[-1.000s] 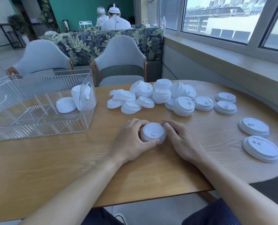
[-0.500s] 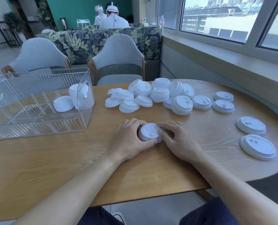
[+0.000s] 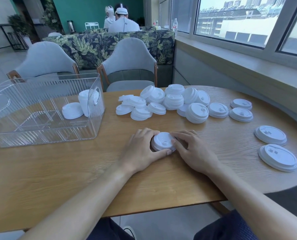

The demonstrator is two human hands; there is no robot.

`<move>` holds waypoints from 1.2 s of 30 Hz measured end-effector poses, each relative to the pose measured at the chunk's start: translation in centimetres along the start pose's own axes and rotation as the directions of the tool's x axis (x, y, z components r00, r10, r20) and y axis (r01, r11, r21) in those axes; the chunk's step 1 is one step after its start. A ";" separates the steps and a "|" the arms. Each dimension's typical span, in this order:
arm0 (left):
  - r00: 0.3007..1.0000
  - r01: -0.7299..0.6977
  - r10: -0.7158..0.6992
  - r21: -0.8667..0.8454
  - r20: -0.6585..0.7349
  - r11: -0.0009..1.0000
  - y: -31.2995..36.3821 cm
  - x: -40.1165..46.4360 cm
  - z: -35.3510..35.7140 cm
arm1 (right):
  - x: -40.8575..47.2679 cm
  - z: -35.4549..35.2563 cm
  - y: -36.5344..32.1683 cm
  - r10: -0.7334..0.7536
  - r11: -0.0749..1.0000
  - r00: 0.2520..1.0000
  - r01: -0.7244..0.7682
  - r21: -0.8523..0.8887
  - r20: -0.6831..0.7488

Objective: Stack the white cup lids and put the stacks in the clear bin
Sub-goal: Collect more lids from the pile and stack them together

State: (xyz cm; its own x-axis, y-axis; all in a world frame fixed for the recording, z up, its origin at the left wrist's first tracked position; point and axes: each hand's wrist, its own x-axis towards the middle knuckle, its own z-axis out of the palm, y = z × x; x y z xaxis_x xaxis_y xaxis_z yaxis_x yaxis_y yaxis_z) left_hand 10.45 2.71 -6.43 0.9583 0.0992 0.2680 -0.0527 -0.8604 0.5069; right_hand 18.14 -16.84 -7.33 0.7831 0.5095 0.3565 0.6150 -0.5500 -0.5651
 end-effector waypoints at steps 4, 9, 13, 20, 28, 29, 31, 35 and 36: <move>1.000 -0.013 0.013 0.071 0.002 0.997 0.2 -0.2 0.1 | -0.4 -0.1 -0.3 -0.010 0.999 1.000 0.009 -0.045 -0.027; 1.000 -0.005 0.005 0.044 -0.012 0.999 0.5 -0.5 0.1 | -1.0 -0.3 -0.6 0.028 0.998 0.998 -0.031 -0.056 -0.056; 0.999 0.020 -0.020 -0.026 -0.033 0.999 0.7 -0.7 0.0 | -1.8 -0.6 -0.8 0.044 0.997 0.997 -0.048 -0.062 -0.061; 0.995 0.074 -0.083 -0.140 -0.056 0.987 1.0 -0.4 0.7 | -4.5 -3.0 -0.2 0.125 0.989 0.979 -0.137 -0.063 -0.160; 0.998 0.049 -0.042 -0.207 0.039 0.977 4.7 0.3 3.5 | -8.4 -8.1 4.1 0.168 0.933 0.933 -0.254 -0.255 -0.318; 0.998 0.038 -0.029 -0.191 0.052 0.981 5.3 0.4 3.8 | -8.9 -8.7 4.6 0.167 0.922 0.921 -0.272 -0.274 -0.352; 0.998 0.005 0.004 -0.128 0.068 0.992 6.4 0.5 4.4 | -9.8 -9.9 5.7 0.181 0.901 0.894 -0.318 -0.296 -0.410; 0.997 -0.030 0.034 -0.048 0.075 0.998 7.6 0.5 4.9 | -11.1 -12.1 7.9 0.279 0.837 0.847 -0.445 -0.318 -0.452; 0.996 -0.031 0.035 -0.047 0.077 0.998 7.6 0.6 4.9 | -11.4 -12.6 8.5 0.319 0.815 0.838 -0.481 -0.324 -0.442</move>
State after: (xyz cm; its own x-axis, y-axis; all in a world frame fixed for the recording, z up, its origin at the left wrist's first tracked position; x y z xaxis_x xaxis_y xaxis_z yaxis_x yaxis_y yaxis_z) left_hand 12.01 -6.19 -6.48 0.9746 0.0308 0.2219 -0.0956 -0.8386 0.5363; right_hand 15.61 -35.62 -6.81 0.8933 -0.0410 0.4476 0.1541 -0.9075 -0.3908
